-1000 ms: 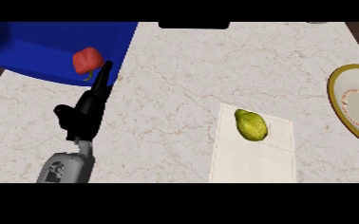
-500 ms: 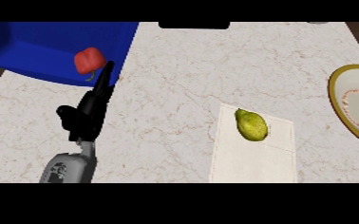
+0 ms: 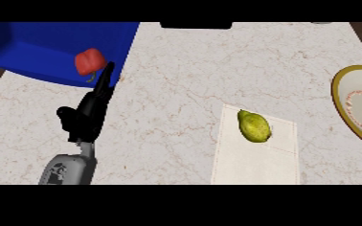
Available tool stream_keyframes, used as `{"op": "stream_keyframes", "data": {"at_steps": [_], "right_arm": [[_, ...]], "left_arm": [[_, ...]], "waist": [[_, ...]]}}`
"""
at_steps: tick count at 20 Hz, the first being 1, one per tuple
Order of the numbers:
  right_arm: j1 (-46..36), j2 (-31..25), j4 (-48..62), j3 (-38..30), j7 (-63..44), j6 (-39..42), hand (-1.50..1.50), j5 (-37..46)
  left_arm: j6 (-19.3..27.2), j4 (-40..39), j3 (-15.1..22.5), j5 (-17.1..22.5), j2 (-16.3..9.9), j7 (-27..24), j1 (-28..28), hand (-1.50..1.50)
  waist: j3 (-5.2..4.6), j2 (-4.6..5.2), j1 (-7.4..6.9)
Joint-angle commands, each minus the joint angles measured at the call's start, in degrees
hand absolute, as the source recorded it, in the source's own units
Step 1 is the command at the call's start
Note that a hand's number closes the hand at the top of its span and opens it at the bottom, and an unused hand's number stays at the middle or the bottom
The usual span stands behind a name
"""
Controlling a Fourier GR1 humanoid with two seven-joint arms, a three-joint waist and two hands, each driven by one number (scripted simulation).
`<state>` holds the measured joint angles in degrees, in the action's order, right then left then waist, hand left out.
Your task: Pick the cupcake from the placemat and place it in the bowl
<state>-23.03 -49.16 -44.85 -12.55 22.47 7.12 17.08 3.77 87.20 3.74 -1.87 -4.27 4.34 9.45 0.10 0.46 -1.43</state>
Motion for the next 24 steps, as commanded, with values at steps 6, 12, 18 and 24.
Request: {"op": "stream_keyframes", "data": {"at_steps": [6, 12, 18, 24], "right_arm": [[-8.2, -0.4, 16.8, -4.2, 17.0, 9.2, -1.50, -3.9], [-9.3, -1.2, 16.7, -10.9, 16.0, 9.6, -1.50, -10.3], [-10.3, -8.1, 23.6, -15.2, 12.2, 21.3, -1.50, -15.2], [-6.4, -12.7, 28.9, -17.7, 16.0, 31.3, -1.50, -17.7]], "left_arm": [[1.1, 0.7, 1.2, -0.9, 1.9, -0.1, -0.4, 0.00], [2.4, 1.6, 0.1, -1.5, 1.7, 2.4, 0.5, 0.00], [-1.5, 1.7, -1.6, 1.1, -0.5, -0.9, -3.2, 0.00], [-1.8, 1.0, -1.5, 0.5, -0.8, -1.0, -2.7, 0.00]], "waist": [[0.06, 0.07, 0.00], [-0.05, -0.34, 0.97], [-0.03, -0.24, 0.68], [0.07, -0.10, 0.61]]}}
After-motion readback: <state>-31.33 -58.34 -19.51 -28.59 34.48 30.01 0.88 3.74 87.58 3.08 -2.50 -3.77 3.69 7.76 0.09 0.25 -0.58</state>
